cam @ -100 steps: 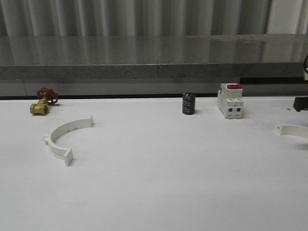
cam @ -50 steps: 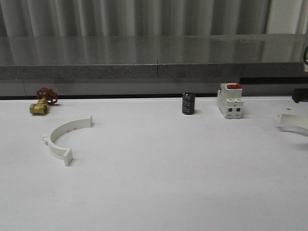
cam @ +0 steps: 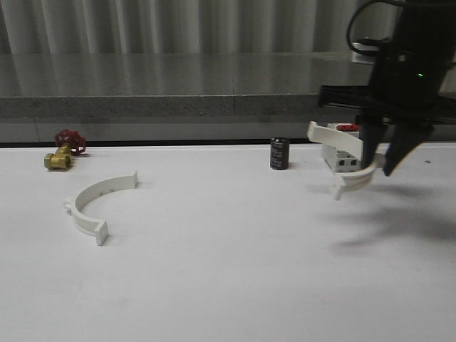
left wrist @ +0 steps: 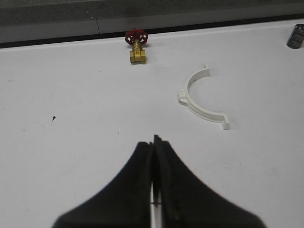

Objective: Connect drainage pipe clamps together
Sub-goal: 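Carry the clamp half over and press it onto the placed half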

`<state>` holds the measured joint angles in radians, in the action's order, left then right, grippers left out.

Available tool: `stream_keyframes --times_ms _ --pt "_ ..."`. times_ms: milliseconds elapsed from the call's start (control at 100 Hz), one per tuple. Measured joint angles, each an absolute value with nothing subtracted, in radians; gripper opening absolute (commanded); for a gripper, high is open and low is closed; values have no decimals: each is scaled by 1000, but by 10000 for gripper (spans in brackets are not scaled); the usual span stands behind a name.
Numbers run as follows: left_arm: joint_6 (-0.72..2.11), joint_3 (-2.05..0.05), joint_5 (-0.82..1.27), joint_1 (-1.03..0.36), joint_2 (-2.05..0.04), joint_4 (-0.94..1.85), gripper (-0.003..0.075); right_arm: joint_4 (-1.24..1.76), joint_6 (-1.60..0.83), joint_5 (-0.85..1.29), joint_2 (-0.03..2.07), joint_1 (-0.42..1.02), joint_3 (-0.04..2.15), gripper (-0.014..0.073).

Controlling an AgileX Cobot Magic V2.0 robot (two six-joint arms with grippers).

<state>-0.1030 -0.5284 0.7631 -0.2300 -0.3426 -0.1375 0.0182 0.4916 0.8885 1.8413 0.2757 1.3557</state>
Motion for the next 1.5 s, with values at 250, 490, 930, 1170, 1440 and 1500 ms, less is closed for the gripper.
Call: stream_keyframes --times_ms 250,490,930,1170,1440,1500 --pt "-103 -528 763 -230 -343 -137 -21 23 600 930 1868 431 1450 -2" --pt "-103 -528 763 -230 -343 -137 -21 37 675 957 1946 526 1533 -2" --pt "-103 -528 763 -230 -343 -137 -21 0 828 1014 2175 648 1815 -2" --pt "-105 -528 763 -230 -343 -137 -21 0 835 1076 2321 695 2019 -2" --pt "-105 -528 763 -230 -343 -137 -21 0 868 1117 2433 709 2165 -2" --pt "-105 -528 763 -230 -343 -137 -21 0 876 1121 2441 709 2174 8"
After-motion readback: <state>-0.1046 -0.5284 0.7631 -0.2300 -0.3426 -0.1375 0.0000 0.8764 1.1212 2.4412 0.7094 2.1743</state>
